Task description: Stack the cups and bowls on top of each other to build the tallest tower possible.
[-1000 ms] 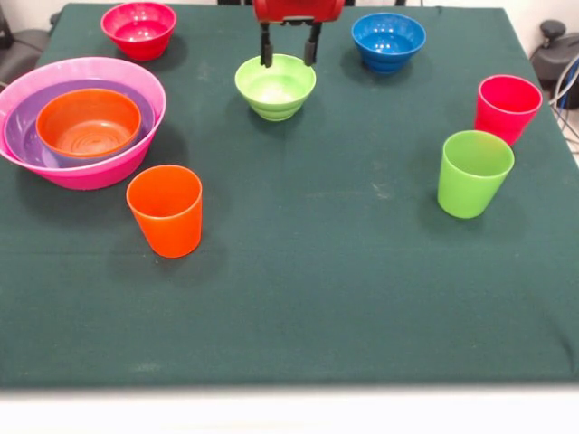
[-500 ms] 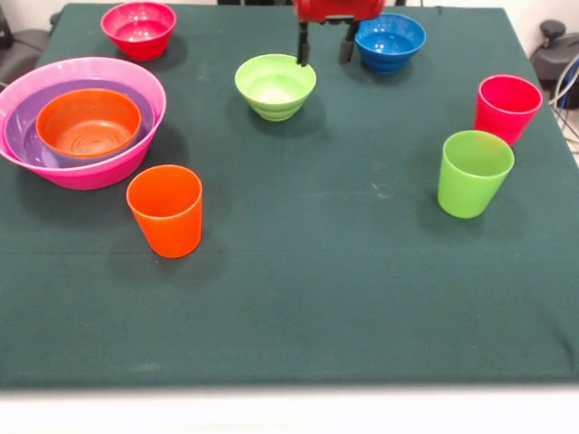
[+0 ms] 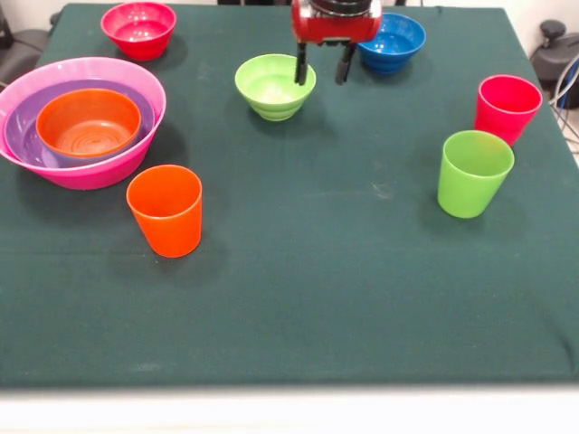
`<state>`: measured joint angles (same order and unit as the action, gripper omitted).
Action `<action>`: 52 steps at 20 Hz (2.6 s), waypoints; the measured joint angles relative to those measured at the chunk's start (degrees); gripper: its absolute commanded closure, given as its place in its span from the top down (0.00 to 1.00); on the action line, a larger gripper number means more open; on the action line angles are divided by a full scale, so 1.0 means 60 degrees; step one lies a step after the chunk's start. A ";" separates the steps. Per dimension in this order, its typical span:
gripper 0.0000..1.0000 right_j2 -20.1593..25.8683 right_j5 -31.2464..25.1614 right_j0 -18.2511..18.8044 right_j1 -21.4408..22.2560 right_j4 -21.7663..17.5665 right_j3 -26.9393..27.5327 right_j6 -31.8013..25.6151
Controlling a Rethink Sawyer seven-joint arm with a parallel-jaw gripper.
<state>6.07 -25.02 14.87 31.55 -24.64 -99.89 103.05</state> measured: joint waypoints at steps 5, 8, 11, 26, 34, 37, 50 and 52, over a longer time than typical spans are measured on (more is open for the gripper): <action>1.00 -0.0371 0.0344 -0.0005 -0.0293 0.0002 0.0003 0.0000; 1.00 -0.0584 0.0421 -0.0007 -0.0323 0.0002 0.0004 0.0000; 1.00 -0.0744 0.0469 -0.0025 -0.0324 0.0004 0.0003 0.0000; 0.00 -0.1082 0.0847 -0.0063 -0.0315 0.0004 0.0001 0.0000; 0.00 -0.1240 -0.0230 -0.0116 0.0850 0.0002 -0.0008 0.0000; 0.00 -0.1417 -0.1134 -0.0141 0.1537 0.0000 0.0000 0.0000; 0.00 -0.1475 -0.2616 0.0229 0.2902 -0.0303 0.0273 0.0000; 0.00 -0.1242 -0.2616 0.0702 0.2935 -0.0335 0.0379 -0.0014</action>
<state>-1.38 -40.71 19.08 49.16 -26.65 -97.62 102.96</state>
